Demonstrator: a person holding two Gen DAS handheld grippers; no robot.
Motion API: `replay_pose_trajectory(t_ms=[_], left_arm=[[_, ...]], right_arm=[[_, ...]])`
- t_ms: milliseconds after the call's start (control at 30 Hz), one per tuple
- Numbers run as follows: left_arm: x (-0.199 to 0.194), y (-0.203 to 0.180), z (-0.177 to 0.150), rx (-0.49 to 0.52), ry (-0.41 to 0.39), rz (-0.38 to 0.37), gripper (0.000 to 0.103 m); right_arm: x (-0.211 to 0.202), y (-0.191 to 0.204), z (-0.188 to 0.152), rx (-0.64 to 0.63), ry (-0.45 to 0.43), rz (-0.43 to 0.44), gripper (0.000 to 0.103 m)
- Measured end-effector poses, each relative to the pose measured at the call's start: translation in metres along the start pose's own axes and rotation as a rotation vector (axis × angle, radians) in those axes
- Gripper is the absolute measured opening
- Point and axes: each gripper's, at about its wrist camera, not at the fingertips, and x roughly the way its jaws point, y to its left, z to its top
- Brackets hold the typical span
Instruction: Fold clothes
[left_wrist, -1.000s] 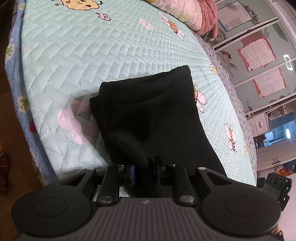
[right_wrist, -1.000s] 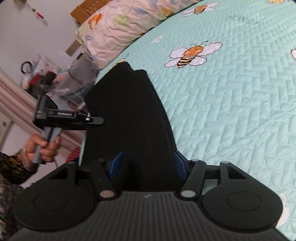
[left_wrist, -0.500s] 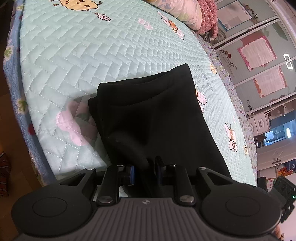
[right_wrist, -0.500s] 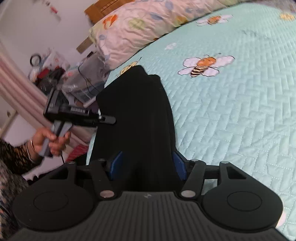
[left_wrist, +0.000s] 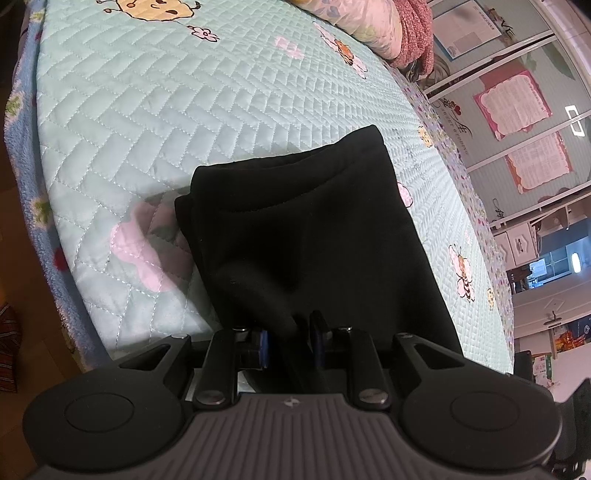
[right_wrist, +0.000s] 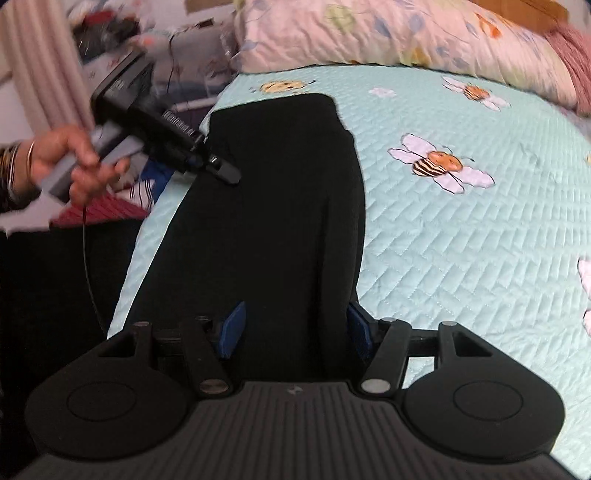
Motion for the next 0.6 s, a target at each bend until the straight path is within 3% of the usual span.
replay_pose_trajectory(t_ms=[300,500,600], left_arm=[[-0.001,-0.002,-0.001,0.006,-0.003,0.005,0.023],[0.0,-0.001,-0.001,0.004,-0.004,-0.001,0.023],[0.001,-0.001,0.0,0.001,-0.002,-0.002,0.024]], right_arm=[[-0.008,0.026,-0.007,-0.071,-0.012,-0.065,0.063],[0.001,0.012,-0.013,0.008,0.005,-0.028,0.064],[0.01,-0.015,-0.014,0.124,-0.002,0.008,0.064]])
